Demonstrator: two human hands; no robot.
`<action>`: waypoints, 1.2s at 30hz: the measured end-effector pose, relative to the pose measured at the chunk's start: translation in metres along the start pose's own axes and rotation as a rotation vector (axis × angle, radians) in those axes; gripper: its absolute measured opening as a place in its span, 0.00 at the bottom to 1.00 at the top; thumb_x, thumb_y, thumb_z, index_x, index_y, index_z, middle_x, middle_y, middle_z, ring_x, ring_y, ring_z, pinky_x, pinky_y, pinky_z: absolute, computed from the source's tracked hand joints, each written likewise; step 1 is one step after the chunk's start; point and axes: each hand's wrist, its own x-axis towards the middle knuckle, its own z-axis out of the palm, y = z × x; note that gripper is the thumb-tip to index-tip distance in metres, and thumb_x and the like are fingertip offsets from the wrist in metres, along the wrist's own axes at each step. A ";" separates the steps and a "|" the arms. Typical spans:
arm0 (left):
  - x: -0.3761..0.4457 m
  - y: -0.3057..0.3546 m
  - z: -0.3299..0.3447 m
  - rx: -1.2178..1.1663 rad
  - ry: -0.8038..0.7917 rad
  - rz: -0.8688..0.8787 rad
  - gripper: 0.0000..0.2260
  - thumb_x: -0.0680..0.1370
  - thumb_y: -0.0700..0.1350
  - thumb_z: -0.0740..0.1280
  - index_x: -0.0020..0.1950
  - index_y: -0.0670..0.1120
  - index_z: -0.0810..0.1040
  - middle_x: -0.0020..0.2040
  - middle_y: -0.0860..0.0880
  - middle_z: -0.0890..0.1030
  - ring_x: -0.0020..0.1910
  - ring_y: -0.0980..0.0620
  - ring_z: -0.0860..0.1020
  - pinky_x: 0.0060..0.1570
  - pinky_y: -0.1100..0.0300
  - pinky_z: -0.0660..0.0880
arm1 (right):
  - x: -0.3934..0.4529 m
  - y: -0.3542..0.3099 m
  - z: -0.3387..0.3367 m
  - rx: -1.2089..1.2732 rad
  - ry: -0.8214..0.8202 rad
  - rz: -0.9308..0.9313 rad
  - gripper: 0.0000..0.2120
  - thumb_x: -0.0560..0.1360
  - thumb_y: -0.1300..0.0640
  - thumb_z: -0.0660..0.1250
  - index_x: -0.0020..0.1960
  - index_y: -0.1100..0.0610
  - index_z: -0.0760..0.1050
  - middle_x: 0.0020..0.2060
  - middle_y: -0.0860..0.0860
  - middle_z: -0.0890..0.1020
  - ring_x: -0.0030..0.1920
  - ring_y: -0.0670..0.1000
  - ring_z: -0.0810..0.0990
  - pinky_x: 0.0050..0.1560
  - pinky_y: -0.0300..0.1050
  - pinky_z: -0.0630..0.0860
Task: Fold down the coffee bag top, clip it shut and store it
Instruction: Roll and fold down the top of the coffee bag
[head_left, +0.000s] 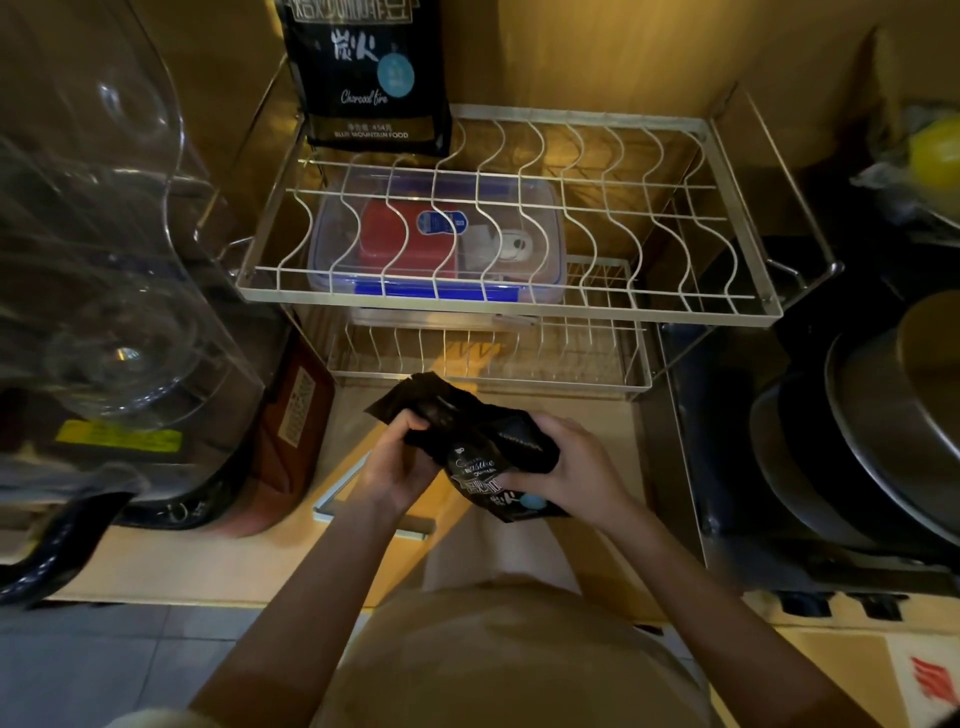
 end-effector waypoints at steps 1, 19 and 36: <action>0.000 0.003 0.002 0.014 0.008 0.009 0.16 0.66 0.40 0.59 0.53 0.42 0.75 0.51 0.44 0.78 0.52 0.47 0.76 0.53 0.53 0.71 | 0.000 0.001 0.000 0.053 0.010 0.015 0.30 0.60 0.43 0.75 0.60 0.46 0.72 0.53 0.45 0.80 0.56 0.46 0.74 0.55 0.49 0.75; -0.012 0.017 0.045 0.732 0.021 0.283 0.08 0.62 0.52 0.72 0.39 0.52 0.83 0.36 0.56 0.86 0.37 0.60 0.82 0.32 0.70 0.75 | -0.004 0.016 -0.007 0.649 0.079 0.087 0.18 0.66 0.67 0.72 0.50 0.49 0.80 0.50 0.53 0.84 0.52 0.46 0.81 0.50 0.37 0.78; -0.003 0.011 0.028 0.767 0.099 0.283 0.03 0.71 0.40 0.68 0.43 0.44 0.81 0.40 0.49 0.84 0.41 0.52 0.82 0.42 0.61 0.78 | 0.009 0.012 -0.017 0.655 0.074 0.206 0.07 0.71 0.61 0.69 0.42 0.50 0.82 0.37 0.44 0.86 0.42 0.44 0.84 0.40 0.33 0.76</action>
